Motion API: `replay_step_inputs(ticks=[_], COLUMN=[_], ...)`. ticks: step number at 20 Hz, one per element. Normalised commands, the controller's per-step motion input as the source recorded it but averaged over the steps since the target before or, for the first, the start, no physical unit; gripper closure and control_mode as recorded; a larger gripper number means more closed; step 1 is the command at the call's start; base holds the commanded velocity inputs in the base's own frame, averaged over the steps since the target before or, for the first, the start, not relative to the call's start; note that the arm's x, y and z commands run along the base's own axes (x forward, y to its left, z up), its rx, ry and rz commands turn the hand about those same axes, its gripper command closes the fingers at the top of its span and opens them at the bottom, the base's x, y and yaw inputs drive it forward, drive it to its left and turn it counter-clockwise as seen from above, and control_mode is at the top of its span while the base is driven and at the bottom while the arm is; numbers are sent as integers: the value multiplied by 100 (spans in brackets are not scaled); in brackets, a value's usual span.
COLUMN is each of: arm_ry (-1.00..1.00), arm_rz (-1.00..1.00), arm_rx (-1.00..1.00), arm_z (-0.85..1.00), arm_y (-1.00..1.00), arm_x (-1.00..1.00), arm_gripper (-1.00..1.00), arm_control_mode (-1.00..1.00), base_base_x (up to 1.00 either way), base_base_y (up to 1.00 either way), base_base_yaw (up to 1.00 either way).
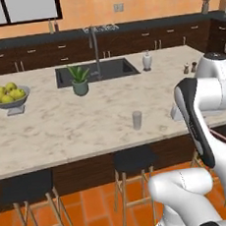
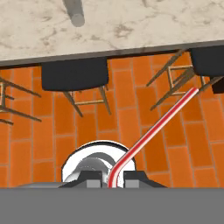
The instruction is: Take a straw from the drawer in front and place it inside the glass cup on the dining counter.
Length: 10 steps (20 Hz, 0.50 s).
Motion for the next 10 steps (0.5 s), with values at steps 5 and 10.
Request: replay_step_inputs(ticks=[5, 10], arm_ry=[0, 0], arm_rz=[0, 0], arm_rx=[0, 0], arm_z=[0, 0], arm_y=[0, 0], arm_x=[0, 0], arm_gripper=[100, 100], arm_control_mode=[100, 100], base_base_x=[100, 96], base_base_y=[7, 0], base_base_yaw=[6, 32])
